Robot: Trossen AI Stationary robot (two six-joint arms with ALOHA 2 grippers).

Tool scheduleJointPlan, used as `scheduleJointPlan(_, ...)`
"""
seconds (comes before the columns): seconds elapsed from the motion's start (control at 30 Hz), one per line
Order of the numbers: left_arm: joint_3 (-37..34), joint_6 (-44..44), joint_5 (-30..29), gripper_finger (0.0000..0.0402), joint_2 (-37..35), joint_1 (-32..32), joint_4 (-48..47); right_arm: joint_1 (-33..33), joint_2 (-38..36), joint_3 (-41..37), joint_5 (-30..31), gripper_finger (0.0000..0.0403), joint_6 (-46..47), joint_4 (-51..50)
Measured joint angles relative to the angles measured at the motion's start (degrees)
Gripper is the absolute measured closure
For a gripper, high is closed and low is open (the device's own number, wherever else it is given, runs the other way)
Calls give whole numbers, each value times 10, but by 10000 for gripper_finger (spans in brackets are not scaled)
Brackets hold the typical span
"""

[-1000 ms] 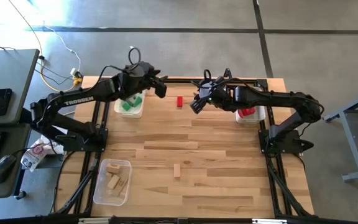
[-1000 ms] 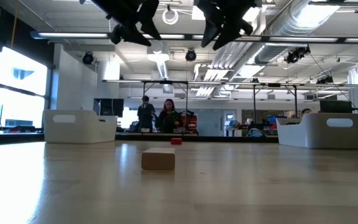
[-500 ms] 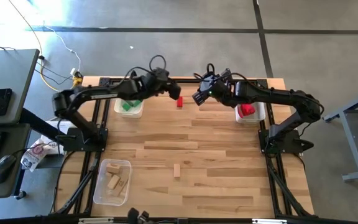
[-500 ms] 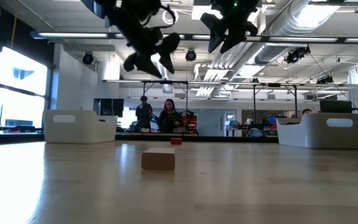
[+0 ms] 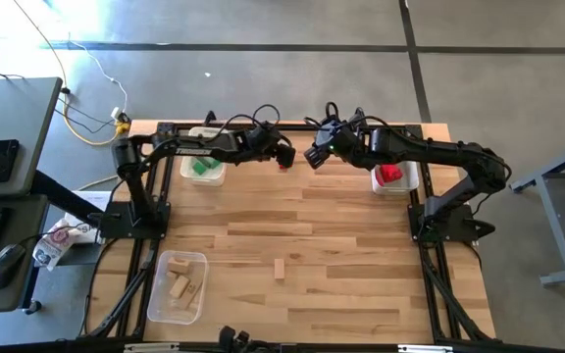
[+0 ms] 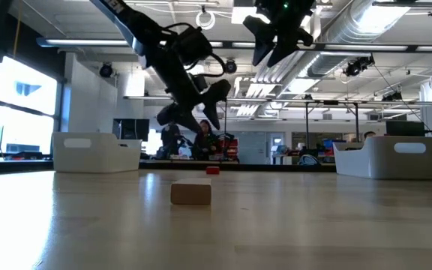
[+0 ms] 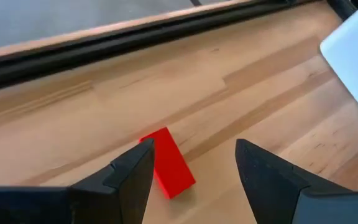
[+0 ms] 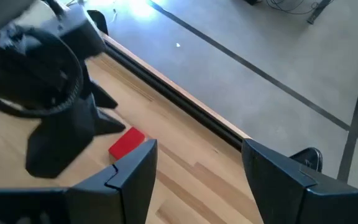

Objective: Sort & place blocks by color
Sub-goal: Put the red block into the gray bin

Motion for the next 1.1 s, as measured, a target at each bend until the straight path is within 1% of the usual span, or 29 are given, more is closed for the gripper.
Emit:
scheduleJointPlan(0.2,3,-16,18,190,37,1,1,0,0,0,0,181,2,0)
scheduleJointPlan(0.37,30,-31,51,190,63,1,-10,0,0,0,-7,181,8,0)
scheduleJointPlan(0.5,80,-25,55,190,84,2,-79,0,0,0,-23,181,11,0)
scheduleJointPlan(0.6,124,-21,54,190,103,8,-166,3,0,0,-26,181,11,-1)
scheduleJointPlan(0.7,156,-20,55,190,117,15,-199,5,0,0,-28,181,11,-1)
scheduleJointPlan(0.87,175,-19,97,190,127,26,-203,9,0,0,-28,181,11,-4)
scheduleJointPlan(1.03,177,-25,106,190,127,38,-211,11,0,0,-28,181,17,-10)
scheduleJointPlan(1.1,177,-28,119,190,127,42,-210,11,0,0,-28,181,17,-11)
